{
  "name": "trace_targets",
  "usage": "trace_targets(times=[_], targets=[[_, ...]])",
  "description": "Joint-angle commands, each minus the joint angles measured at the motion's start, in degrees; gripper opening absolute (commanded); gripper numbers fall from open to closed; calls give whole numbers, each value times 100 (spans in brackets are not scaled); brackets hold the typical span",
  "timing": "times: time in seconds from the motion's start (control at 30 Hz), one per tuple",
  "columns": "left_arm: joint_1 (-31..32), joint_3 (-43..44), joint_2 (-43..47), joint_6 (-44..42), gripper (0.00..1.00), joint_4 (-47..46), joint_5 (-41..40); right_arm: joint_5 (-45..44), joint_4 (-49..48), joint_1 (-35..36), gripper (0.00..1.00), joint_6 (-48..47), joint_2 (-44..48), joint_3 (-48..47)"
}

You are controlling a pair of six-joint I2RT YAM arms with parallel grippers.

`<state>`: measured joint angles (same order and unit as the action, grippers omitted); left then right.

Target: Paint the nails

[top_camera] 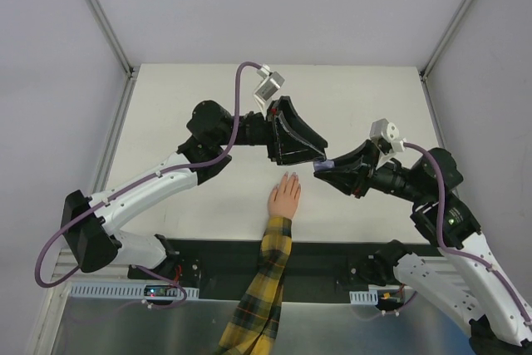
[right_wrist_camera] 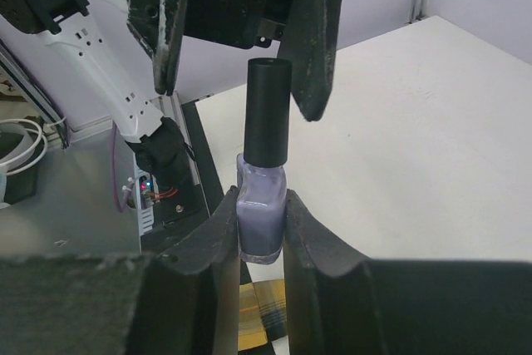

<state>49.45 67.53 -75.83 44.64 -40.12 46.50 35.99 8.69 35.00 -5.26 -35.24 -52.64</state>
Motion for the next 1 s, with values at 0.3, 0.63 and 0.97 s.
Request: trace_targets(times=[0.3,0.63,0.97], targets=[[12,348,-54,-323,0,380,344,-47,-623,-143,0,175,-114,96],[1383,1772,-597,-1698,0,3977,-5732,-6399,-508,1879,0,-1723,-219,10],[1427,2256,-881,-1738,0,3924,-5022,-5050,-527,1817,0,-1891,-9,184]])
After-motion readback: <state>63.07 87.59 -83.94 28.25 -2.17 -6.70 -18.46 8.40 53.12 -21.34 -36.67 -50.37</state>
